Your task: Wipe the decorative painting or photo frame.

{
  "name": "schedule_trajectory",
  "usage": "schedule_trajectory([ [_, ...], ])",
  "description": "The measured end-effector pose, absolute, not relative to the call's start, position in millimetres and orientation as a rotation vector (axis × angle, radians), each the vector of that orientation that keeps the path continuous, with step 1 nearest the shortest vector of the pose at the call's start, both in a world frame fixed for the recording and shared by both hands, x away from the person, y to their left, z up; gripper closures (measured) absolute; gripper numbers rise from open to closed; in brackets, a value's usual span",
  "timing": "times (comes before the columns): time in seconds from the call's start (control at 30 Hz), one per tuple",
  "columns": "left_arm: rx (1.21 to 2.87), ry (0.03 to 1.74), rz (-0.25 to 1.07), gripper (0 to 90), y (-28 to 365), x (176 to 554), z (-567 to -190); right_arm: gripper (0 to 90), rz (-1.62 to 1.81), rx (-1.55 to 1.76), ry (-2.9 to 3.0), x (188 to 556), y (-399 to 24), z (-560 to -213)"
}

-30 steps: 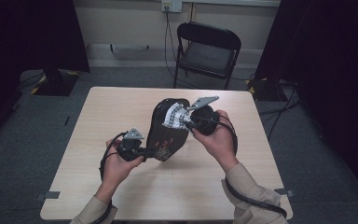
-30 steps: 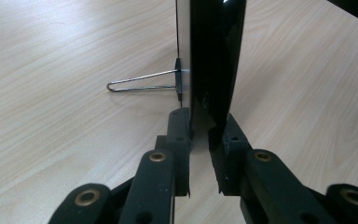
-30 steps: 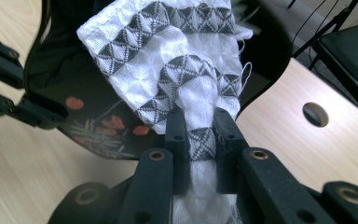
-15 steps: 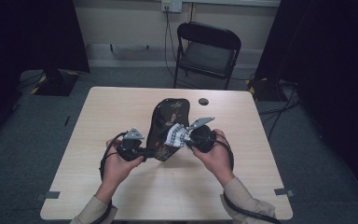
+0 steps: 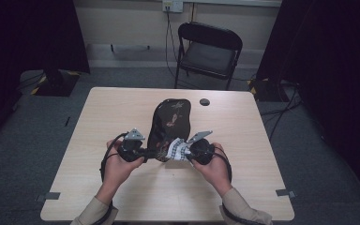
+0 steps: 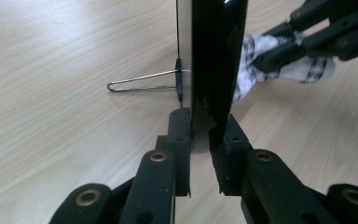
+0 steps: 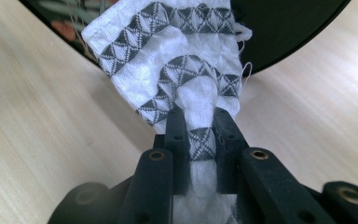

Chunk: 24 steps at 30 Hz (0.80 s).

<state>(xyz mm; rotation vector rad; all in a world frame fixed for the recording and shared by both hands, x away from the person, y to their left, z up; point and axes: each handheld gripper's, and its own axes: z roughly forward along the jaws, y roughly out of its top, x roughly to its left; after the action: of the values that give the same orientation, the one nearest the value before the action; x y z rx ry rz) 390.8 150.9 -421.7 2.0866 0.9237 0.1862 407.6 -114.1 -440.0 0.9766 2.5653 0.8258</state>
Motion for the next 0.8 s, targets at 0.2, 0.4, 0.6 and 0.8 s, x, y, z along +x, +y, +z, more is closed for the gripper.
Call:
schedule_trajectory([
  [0.2,2.086,0.924,0.186,78.7,150.7,390.7,-421.7,79.8,0.807,0.999,2.589,404.4,-116.6,-456.9],
  [0.4,2.086,0.925,0.184,78.7,151.1,390.8,-421.7,79.8,0.798,1.005,2.602,403.4,-118.7,-463.7],
  [0.6,2.085,0.927,0.186,78.7,151.1,390.7,-421.7,79.8,0.795,1.004,2.589,403.1,-123.5,-455.2],
  [0.8,2.084,0.932,0.183,78.7,150.9,390.8,-421.6,79.8,0.830,0.981,2.533,406.3,-132.2,-419.7],
])
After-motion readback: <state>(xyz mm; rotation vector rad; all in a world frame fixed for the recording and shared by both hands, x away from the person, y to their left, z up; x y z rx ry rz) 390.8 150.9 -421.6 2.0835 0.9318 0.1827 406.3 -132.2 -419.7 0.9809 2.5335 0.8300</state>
